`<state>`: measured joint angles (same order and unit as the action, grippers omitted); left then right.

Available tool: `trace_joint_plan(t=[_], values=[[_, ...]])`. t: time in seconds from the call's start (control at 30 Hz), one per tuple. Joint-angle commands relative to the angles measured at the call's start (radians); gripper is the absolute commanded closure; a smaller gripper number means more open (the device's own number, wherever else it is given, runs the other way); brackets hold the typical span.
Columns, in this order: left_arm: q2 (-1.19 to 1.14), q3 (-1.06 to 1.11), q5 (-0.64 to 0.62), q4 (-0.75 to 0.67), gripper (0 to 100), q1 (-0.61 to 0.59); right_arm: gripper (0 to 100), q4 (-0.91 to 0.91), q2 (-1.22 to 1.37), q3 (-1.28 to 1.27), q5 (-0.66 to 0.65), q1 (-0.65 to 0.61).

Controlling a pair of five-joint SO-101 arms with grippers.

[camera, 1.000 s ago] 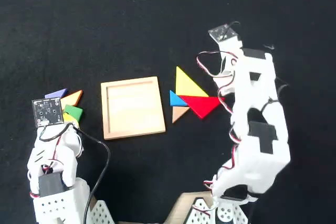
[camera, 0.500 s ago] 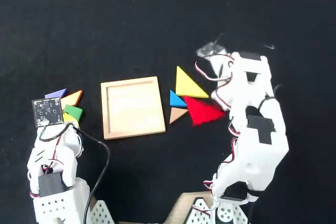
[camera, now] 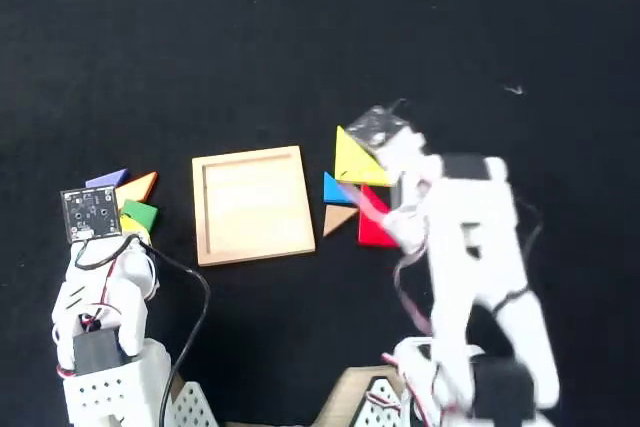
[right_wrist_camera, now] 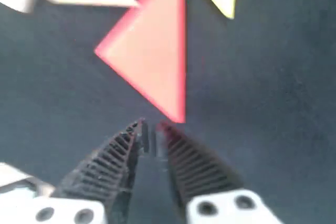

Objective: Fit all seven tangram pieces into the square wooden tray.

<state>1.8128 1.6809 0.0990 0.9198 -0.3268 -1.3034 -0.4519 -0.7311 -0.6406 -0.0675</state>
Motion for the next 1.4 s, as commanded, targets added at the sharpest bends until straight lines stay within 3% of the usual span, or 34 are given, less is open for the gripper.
trace_joint_plan(t=[0.0,0.17,0.37,1.2,1.37], values=[[0.009,0.018,0.0,-0.023,97,-0.005,77.7,-0.043,-0.084,0.002,0.135,-0.192],[0.009,0.018,0.0,-0.023,97,-0.01,77.0,0.017,0.005,0.001,0.166,-0.23],[0.009,0.018,0.0,-0.023,97,-0.007,64.3,0.087,0.186,0.001,0.163,-0.232],[0.009,0.018,0.0,-0.023,97,-0.008,66.9,0.227,0.443,0.002,0.163,-0.229],[0.009,0.018,0.0,-0.023,97,-0.008,66.8,0.239,0.452,0.053,0.16,-0.16]])
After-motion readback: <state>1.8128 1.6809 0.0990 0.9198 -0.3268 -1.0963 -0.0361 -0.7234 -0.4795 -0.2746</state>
